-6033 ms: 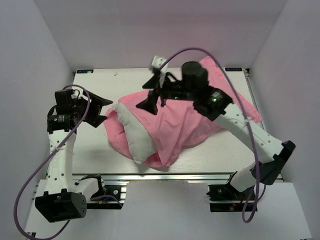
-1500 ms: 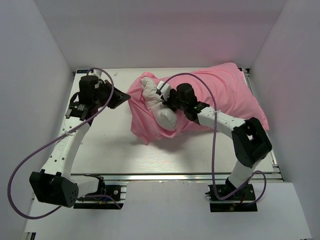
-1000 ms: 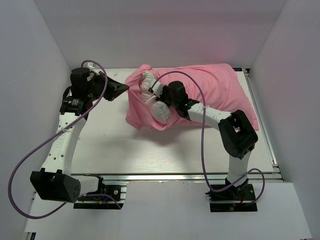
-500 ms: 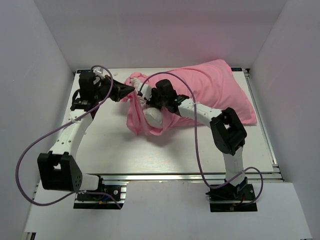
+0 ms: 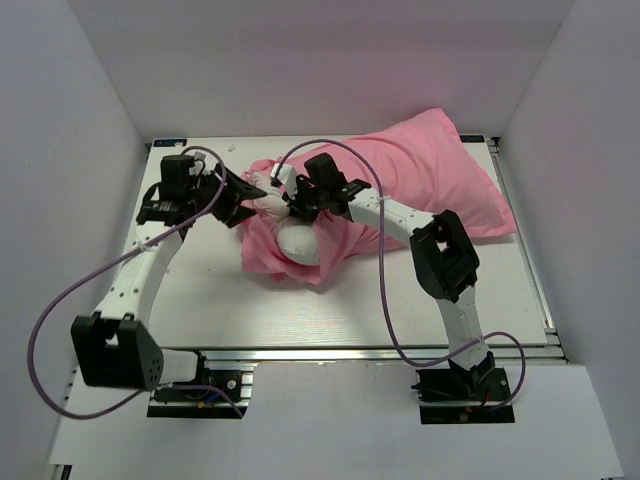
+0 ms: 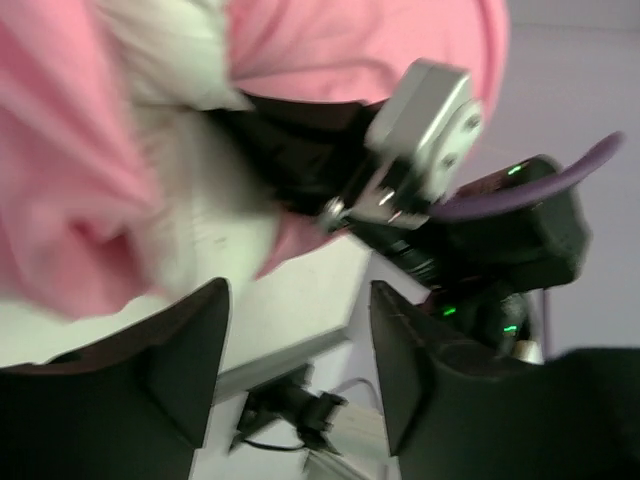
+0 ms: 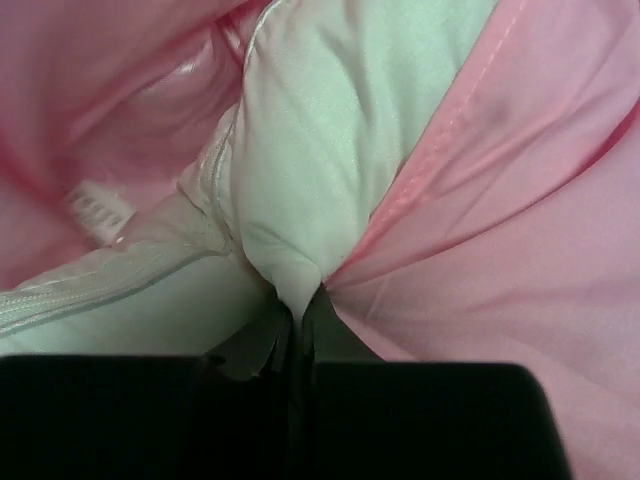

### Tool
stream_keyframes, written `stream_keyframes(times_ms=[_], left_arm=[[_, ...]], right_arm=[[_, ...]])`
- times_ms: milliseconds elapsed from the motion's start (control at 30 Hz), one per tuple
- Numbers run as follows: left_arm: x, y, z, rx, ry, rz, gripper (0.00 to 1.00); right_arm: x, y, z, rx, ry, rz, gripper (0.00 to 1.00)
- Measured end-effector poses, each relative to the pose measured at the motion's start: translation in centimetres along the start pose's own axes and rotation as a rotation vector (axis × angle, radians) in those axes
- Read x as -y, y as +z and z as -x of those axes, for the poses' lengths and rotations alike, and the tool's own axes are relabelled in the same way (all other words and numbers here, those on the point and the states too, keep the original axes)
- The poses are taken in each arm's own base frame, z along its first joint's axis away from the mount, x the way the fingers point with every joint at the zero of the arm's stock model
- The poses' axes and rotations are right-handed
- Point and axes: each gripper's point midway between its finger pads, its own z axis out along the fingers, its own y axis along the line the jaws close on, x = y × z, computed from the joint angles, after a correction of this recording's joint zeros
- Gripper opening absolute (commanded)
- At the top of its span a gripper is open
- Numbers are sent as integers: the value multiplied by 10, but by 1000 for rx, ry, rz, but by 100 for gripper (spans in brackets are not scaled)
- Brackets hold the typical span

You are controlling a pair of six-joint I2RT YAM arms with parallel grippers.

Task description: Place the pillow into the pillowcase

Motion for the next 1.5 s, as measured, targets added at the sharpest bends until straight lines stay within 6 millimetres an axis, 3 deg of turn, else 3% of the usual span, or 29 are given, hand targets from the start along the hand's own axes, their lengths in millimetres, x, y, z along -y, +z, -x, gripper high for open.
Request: stream_keyframes(times_ms=[100, 233, 367, 467, 567, 733, 833, 1200, 1400, 1500], left_arm=[[-13, -29, -6, 77, 25, 97, 71], [-15, -65, -9, 179, 72, 142, 71], [-14, -72, -9, 202, 81, 143, 65], [-23, -57, -7, 181, 63, 162, 57], [-40, -28, -10, 129, 45, 215, 52], [-77, 29, -22, 42, 56, 378, 53], [-101, 51, -24, 29, 73, 487, 56], [-158, 72, 16, 154, 150, 807, 59], [-193, 92, 9, 107, 168, 909, 59], [-197, 100, 7, 97, 179, 924, 59]], right_arm=[[0, -2, -3, 7, 37, 27, 0], [-1, -5, -5, 12, 72, 53, 0], [-4, -5, -4, 18, 97, 67, 0], [-4, -6, -4, 19, 111, 69, 0], [-4, -6, -4, 19, 123, 69, 0], [-5, -6, -3, 20, 137, 68, 0], [-5, -7, -3, 22, 144, 69, 0], [-8, -12, -3, 26, 165, 82, 0], [-8, -13, -3, 28, 175, 85, 0], [-8, -13, -3, 28, 180, 85, 0]])
